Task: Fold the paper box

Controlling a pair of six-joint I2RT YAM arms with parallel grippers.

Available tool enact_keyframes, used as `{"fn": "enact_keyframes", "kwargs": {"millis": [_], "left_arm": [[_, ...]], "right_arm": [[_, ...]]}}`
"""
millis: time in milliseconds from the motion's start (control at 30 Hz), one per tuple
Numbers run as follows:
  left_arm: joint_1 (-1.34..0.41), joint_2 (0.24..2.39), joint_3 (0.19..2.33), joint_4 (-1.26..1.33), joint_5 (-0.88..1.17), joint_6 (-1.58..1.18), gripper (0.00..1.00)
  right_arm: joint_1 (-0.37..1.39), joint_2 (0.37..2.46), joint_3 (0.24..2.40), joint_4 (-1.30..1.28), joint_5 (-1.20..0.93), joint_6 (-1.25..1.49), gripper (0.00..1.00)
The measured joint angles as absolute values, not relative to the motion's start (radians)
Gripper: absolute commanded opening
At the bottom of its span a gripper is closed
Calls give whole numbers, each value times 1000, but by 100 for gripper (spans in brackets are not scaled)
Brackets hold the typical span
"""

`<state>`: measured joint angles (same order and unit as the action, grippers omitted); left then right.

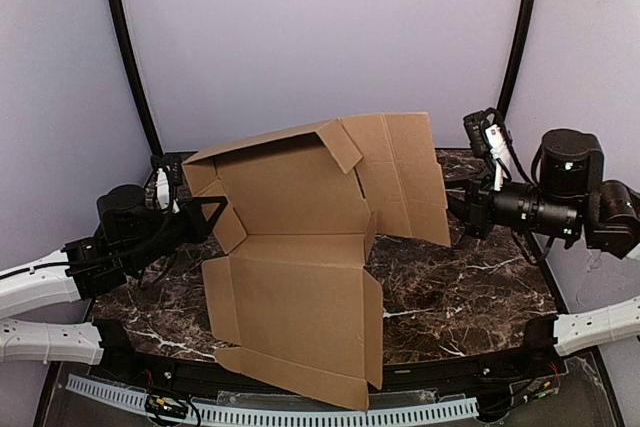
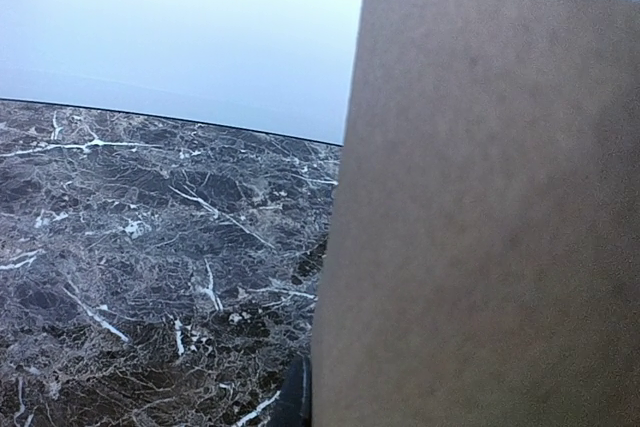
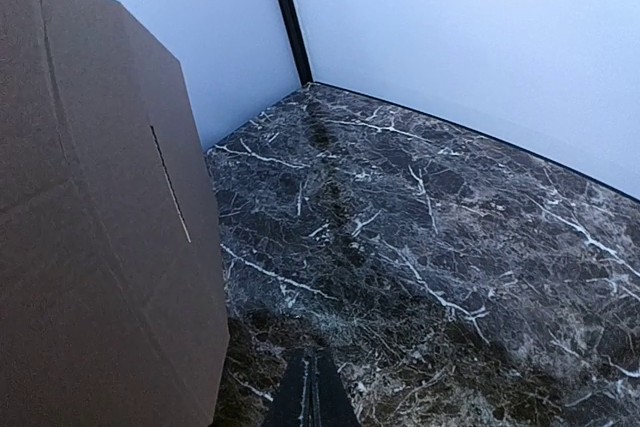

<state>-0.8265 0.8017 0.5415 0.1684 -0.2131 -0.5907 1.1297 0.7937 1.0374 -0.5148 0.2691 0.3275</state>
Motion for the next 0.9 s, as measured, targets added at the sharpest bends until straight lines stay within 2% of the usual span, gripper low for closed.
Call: {"fn": "enact_keyframes", "kwargs": {"millis": [433, 900], "left_arm": [[-826, 824, 544, 169, -223, -586, 1], [-826, 867, 544, 166, -296, -588, 1]], "right_arm": [[1130, 979, 1103, -426, 2, 259, 0], [1130, 1116, 1111, -343, -64, 258, 0]]}}
